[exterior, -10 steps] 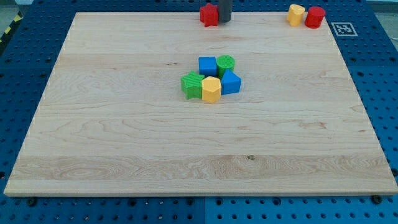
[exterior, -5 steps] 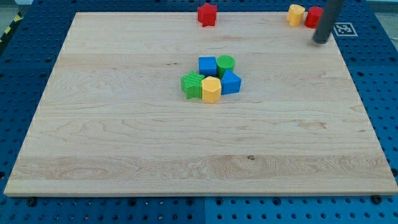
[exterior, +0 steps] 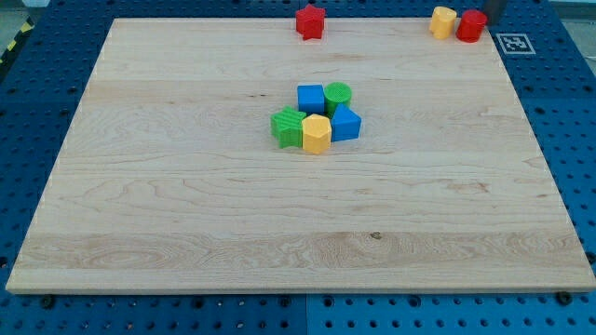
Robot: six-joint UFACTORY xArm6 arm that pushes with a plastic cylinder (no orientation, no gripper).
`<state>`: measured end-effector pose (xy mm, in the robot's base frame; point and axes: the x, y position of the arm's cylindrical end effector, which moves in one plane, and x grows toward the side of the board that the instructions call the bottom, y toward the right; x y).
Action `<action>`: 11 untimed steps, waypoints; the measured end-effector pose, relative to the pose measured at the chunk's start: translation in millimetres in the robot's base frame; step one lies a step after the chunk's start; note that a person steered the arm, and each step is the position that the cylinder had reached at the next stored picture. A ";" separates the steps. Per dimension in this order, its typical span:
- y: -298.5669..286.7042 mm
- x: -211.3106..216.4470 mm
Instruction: Drag the heart into the red star
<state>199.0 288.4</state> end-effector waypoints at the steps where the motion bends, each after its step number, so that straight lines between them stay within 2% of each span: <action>1: -25.3 0.0; 3: -76.7 -7.2; 4: -83.5 -7.7; 6: -47.4 -4.2; 9: -103.7 6.9; 11: -108.9 19.6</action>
<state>218.6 179.5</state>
